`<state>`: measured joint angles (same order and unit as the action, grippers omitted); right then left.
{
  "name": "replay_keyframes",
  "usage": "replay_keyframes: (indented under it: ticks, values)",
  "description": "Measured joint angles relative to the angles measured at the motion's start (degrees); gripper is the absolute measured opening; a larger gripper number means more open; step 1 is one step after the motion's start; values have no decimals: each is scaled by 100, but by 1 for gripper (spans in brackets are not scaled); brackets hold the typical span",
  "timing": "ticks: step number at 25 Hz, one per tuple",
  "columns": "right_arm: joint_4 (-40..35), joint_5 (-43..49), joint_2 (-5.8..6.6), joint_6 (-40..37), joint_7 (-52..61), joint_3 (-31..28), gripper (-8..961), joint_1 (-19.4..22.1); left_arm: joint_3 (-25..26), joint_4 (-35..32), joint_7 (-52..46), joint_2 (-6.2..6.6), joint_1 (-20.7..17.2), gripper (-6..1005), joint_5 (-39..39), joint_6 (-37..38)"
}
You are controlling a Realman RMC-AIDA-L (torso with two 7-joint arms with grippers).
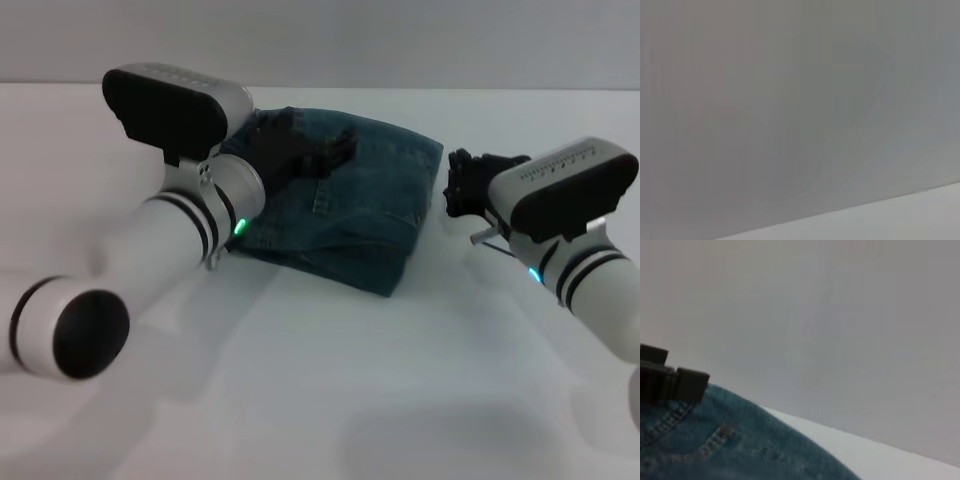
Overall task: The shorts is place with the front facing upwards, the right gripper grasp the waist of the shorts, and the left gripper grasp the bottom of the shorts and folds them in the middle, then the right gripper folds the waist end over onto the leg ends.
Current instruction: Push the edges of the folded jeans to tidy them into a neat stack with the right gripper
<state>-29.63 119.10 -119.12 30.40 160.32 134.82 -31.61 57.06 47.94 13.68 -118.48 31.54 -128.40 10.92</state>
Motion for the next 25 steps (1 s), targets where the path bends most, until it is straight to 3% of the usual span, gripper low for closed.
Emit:
replay_keyframes:
  ticks: [6, 10, 20, 25]
  values:
    - [-219, -1, -19, 16, -1, -47, -1, 318, 111, -1226, -497, 5, 852, 845, 5, 72]
    - [-294, -8, -21, 19, -1, -51, -1, 421, 217, -1762, -590, 6, 1069, 845, -7, 254]
    - [-307, -17, -24, 10, -2, -61, -1, 430, 214, -1950, -573, 25, 1014, 844, -35, 602]
    - [-437, 6, -20, 19, -1, -28, -1, 451, 373, -1080, -310, 53, 461, 845, -269, 848]
